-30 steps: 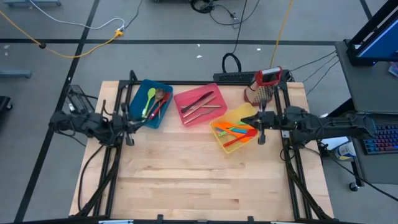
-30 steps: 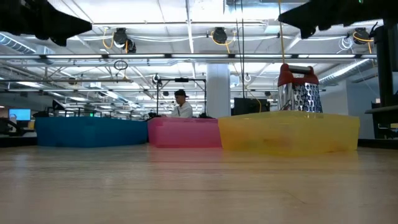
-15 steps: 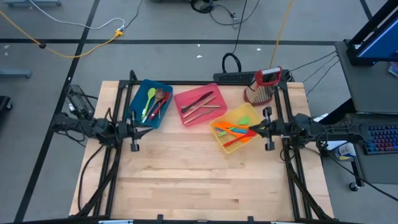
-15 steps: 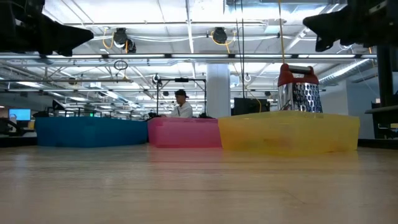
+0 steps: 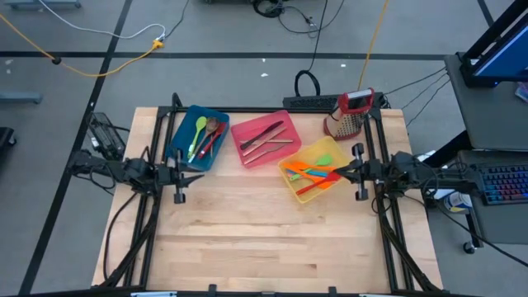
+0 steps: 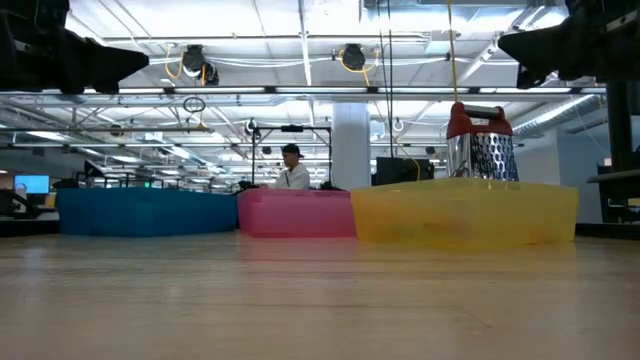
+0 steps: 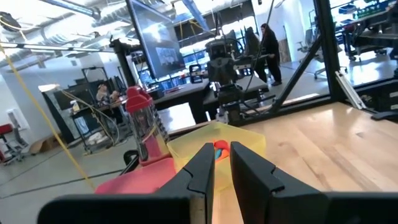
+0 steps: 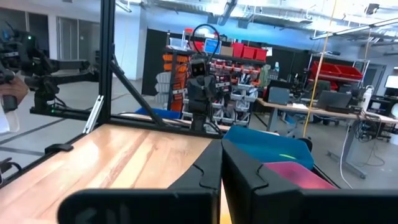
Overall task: Pick & Place Kitchen Items
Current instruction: Return to Home Position
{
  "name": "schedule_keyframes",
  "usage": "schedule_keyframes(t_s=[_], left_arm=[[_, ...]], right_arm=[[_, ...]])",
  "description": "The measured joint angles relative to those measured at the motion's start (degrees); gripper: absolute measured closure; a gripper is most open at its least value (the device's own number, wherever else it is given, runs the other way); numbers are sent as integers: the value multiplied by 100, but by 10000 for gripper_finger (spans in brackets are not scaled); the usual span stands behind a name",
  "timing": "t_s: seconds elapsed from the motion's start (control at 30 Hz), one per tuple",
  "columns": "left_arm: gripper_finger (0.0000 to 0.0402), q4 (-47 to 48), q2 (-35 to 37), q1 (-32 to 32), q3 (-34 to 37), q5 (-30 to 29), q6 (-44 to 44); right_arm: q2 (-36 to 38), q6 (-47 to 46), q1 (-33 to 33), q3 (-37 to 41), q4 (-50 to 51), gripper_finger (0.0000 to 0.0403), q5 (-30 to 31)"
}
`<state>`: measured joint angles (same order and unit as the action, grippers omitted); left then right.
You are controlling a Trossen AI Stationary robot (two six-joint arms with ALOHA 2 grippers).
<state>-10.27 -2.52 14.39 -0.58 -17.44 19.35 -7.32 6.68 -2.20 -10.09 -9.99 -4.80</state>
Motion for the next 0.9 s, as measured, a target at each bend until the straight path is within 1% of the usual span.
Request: schedule_keyframes(t_s=[0.17,0.27,0.37,0.5,0.57,0.73,0.9], left_arm=[[346,68,-2,0,0,230,-27],[346,110,-2,0,0,244,-59],[346,108,-2,0,-2,244,-61],[346,109,-2,0,-2,169,-36],[346,120,-2,0,-4,45,-24],[346,155,-2,0,-4,-324,-146],[346,150,-2,0,-4,-346,-149]], right_arm=[[118,-6,0,0,95,403,-2],[131,-223,0,87,69,403,-2],[132,-297,0,351,-191,403,7],[128,-295,-1,695,-885,403,20],[143,-294,0,726,-912,403,24],[131,-295,0,737,-709,403,35],[128,-406,-2,743,-187,403,61]])
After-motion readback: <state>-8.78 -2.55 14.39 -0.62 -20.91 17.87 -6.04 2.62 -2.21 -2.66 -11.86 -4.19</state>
